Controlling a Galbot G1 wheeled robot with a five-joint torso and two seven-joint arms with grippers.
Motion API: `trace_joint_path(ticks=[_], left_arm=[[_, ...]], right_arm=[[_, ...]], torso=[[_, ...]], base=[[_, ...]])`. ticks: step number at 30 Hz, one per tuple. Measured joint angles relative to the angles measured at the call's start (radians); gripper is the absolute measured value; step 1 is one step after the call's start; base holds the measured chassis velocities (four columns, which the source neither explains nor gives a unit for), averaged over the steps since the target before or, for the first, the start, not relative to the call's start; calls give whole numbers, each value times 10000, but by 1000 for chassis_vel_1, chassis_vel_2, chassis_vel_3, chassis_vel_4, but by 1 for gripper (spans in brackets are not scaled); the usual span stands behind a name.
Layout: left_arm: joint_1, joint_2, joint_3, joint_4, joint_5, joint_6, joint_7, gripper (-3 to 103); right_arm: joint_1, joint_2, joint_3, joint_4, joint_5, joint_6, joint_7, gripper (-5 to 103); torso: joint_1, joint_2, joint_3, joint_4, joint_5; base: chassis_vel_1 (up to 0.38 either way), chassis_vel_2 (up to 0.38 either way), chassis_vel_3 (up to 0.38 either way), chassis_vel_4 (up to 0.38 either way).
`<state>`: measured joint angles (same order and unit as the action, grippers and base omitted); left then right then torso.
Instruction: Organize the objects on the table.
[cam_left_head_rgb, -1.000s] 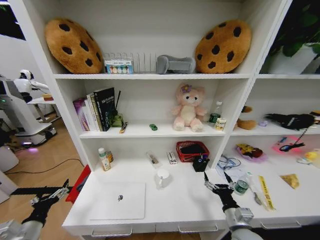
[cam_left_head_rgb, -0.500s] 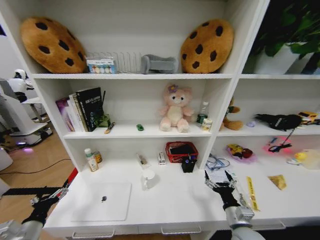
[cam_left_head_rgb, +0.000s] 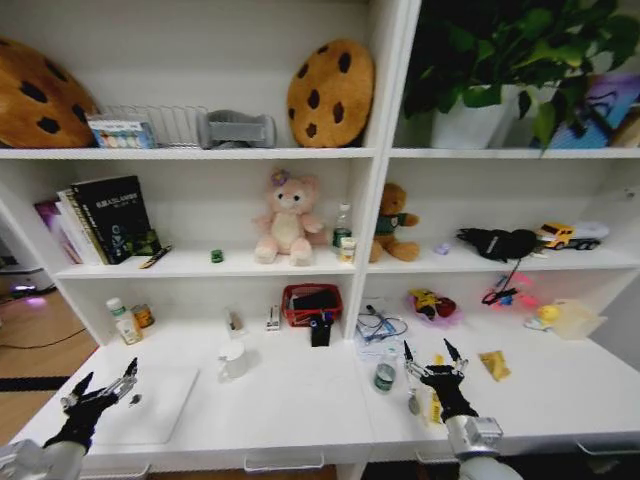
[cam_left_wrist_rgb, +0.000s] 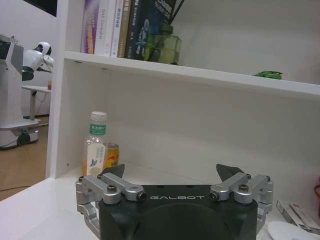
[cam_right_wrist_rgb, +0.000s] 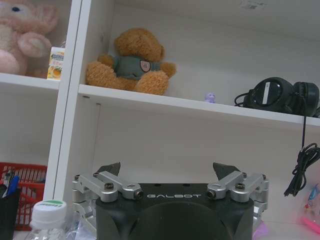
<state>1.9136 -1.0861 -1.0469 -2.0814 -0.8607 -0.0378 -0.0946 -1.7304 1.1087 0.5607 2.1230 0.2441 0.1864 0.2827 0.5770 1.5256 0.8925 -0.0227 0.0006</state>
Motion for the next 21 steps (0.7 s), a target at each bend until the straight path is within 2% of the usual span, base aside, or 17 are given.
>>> trace_joint_path(ticks=[4, 10, 20, 21], left_arm=[[-1, 1, 0, 0, 0, 1, 0, 100], [-1, 1, -4, 3, 0, 0, -7, 100], [-1, 1, -3, 3, 0, 1, -6, 100], [-1, 1, -3, 3, 0, 0, -6, 100]], right_arm=[[57, 13, -164, 49, 200, 200, -175, 100], [15, 23, -744, 222, 103, 385, -819, 100], [419, -95, -1513, -650, -486, 327, -970, 100], [533, -164, -1601, -780, -500, 276, -942, 103]], torso=[[-1, 0, 0, -3, -11], [-1, 1, -2, 3, -8], [-1, 1, -1, 0, -5], [-1, 1, -1, 0, -4]], base=[[9, -37, 58, -16], [43, 92, -52, -62], [6, 8, -4, -5], [0, 0, 0, 0]])
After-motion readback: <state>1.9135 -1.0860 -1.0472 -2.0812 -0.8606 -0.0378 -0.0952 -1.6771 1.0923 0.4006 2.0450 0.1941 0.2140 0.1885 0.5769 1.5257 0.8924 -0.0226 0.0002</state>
